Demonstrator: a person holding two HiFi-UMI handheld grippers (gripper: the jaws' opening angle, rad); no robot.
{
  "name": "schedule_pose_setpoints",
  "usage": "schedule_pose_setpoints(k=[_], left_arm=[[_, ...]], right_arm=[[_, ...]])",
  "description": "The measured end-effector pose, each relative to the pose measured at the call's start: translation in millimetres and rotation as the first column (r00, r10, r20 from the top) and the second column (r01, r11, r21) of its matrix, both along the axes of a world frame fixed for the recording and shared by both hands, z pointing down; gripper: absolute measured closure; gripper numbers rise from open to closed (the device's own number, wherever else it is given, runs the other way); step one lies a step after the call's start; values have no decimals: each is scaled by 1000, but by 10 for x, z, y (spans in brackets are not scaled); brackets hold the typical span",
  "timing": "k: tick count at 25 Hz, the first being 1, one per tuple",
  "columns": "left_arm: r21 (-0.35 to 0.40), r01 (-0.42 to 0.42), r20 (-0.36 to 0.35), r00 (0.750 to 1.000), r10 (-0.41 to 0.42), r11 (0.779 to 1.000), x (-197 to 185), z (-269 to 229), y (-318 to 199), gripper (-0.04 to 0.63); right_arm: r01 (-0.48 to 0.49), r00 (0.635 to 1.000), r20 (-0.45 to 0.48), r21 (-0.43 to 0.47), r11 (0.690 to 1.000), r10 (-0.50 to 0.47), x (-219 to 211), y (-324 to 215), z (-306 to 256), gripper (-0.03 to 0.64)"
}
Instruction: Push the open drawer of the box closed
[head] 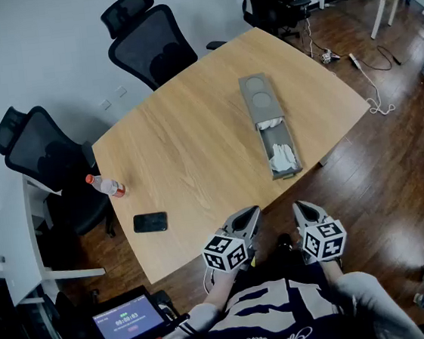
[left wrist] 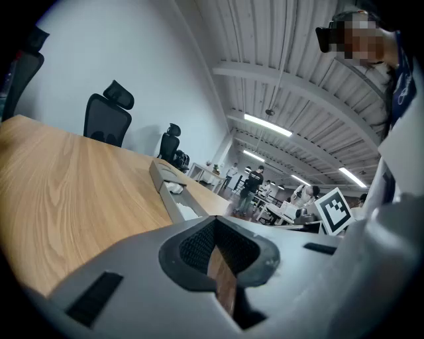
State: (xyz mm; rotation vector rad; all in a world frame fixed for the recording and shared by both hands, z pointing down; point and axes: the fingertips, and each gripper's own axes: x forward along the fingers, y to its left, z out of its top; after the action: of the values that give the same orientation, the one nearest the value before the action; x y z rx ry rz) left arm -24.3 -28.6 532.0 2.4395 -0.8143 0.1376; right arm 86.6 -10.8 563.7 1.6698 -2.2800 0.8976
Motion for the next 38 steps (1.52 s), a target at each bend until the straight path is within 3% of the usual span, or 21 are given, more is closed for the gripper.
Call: schedule_pose_setpoints(k=[5, 10, 21, 38], left_arm=[[-10, 39, 14, 999, -39, 999, 259, 52, -314, 595], [-34, 125, 47, 991, -123, 992, 264, 168, -404, 595], [-58, 171, 105, 981, -164, 984, 222, 244, -503, 595], [-49, 157, 39, 987, -155, 986, 297, 226, -1807, 595]], right_arm=[[35, 999, -26, -23, 999, -35, 325, -330, 195, 618], [79, 995, -50, -60, 995, -82, 530, -582, 489, 618], [115, 991, -56, -116, 987, -122, 595, -996, 857, 618], [160, 985, -25, -203, 966, -169, 590, -1604, 915, 618]])
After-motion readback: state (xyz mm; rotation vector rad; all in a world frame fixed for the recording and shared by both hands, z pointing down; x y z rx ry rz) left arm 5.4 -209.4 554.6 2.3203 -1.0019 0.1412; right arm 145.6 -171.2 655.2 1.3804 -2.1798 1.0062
